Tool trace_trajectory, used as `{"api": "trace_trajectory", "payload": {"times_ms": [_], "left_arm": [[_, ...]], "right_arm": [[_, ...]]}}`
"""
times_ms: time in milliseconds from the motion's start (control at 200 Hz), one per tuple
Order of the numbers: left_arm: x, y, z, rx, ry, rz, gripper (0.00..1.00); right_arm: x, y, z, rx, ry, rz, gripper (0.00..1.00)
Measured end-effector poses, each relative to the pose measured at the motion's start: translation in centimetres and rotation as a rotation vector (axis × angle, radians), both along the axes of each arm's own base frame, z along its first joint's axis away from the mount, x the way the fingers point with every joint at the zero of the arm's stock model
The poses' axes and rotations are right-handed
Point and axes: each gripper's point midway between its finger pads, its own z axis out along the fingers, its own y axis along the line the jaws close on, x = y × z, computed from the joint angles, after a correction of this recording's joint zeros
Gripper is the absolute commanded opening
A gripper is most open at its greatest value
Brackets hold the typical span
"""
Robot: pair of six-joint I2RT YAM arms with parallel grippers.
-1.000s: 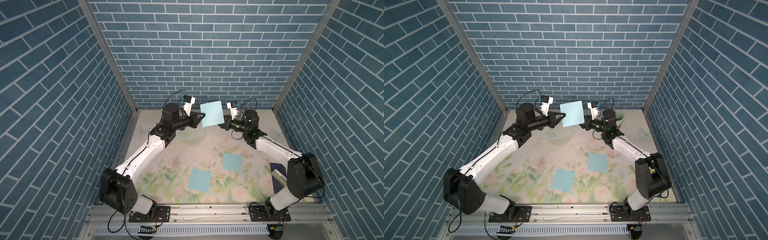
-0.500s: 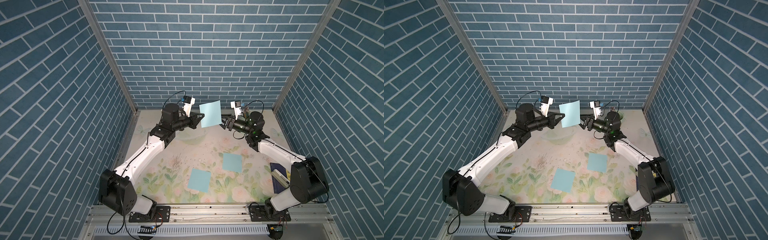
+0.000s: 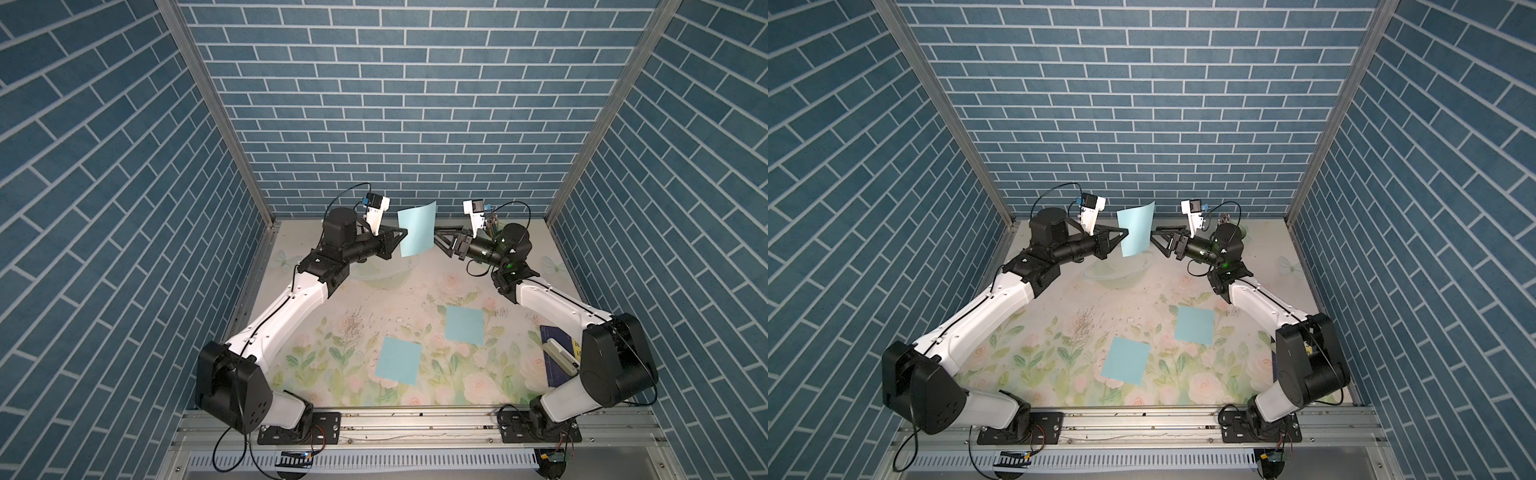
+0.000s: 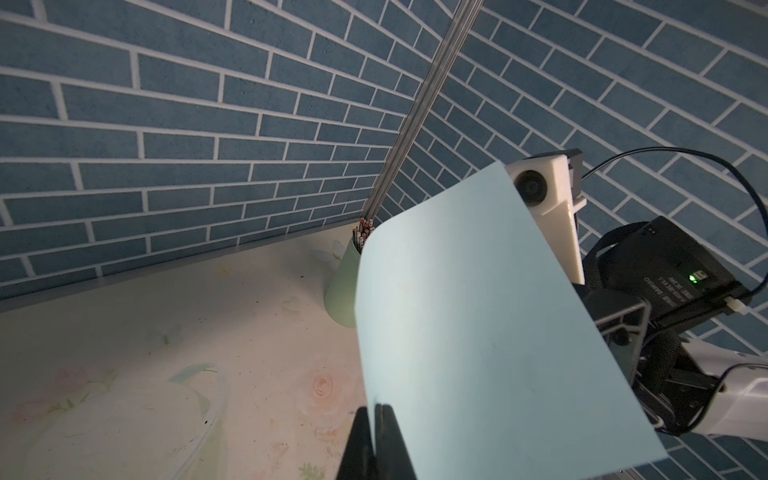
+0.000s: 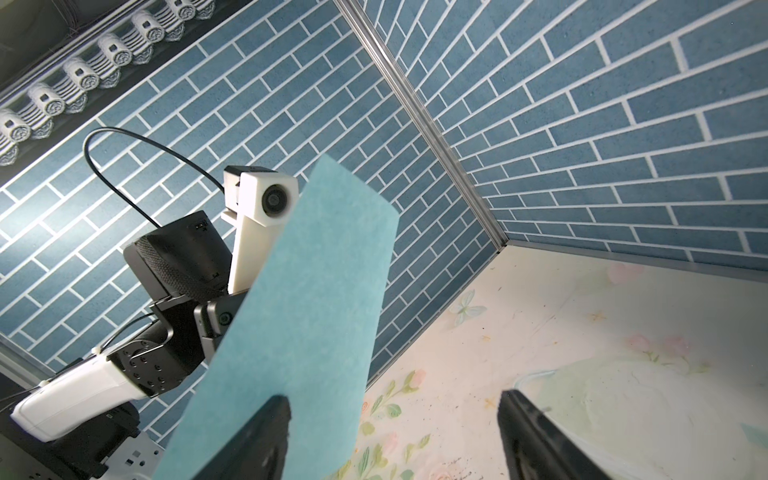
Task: Fold the square paper along the opposite sides
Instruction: Fold the paper.
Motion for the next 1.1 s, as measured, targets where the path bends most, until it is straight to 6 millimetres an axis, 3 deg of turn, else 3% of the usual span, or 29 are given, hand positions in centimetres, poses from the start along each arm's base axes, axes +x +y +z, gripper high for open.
{"api": "trace_trajectory", "payload": {"times_ms": [480, 730, 1100], "left_arm": [[-0.1, 0.0, 0.0, 0.009, -0.009, -0.003, 0.00], [-0.1, 0.1, 0.0, 0.011, -0.010, -0.003, 0.00], [-0.6, 0.0, 0.5, 0.004, -0.020, -0.022, 0.00]], "right_arm": [[-0.4, 0.3, 1.4, 0.062, 0.004, 0.034, 0.88], [-0.8, 1.9, 0.5, 0.054, 0.026, 0.085, 0.89], [-2.7, 4.0, 1.0, 0.058, 0.004, 0.195, 0.82]]}}
